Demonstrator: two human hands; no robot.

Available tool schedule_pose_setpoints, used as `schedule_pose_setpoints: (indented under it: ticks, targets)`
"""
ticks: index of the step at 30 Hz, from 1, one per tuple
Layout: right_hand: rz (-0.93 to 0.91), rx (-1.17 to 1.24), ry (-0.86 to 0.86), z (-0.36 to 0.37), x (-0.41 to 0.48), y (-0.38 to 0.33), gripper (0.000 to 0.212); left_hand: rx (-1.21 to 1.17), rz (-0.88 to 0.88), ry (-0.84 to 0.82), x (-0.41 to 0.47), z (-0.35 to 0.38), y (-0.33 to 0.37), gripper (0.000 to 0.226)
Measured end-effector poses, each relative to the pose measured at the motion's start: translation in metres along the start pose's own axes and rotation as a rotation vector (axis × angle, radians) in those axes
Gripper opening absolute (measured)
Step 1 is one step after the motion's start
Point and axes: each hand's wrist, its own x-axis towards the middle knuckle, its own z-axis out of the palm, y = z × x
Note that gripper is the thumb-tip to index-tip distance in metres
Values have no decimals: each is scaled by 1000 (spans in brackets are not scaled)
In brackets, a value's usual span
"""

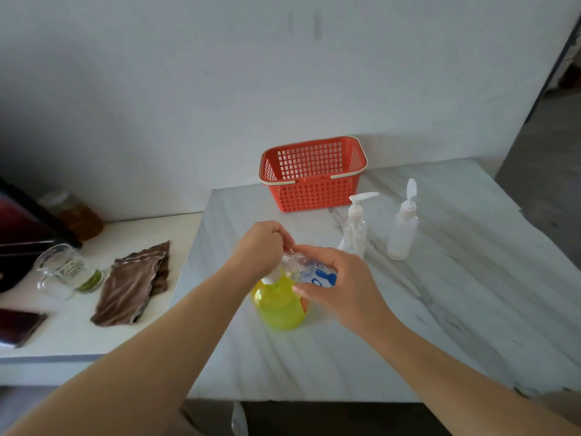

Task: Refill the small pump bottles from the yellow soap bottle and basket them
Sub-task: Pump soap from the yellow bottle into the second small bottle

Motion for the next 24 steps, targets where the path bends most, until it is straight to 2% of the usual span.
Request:
schedule_pose_setpoints:
  ticks: [6,13,17,24]
  targets:
    - [1,-7,-1,2,-1,1,56,-88,-42,-4,0,1,-2,36]
    - [-19,13,1,-1,0,-5,50,-545,-165,-9,-8,-8,5,23]
    - [-11,22,-15,1,-2,-6,53,-687,-197,49,-13,-9,-6,23]
    - [-42,18,-6,-2,1,1,53,-579,-151,61,-11,4,-7,33]
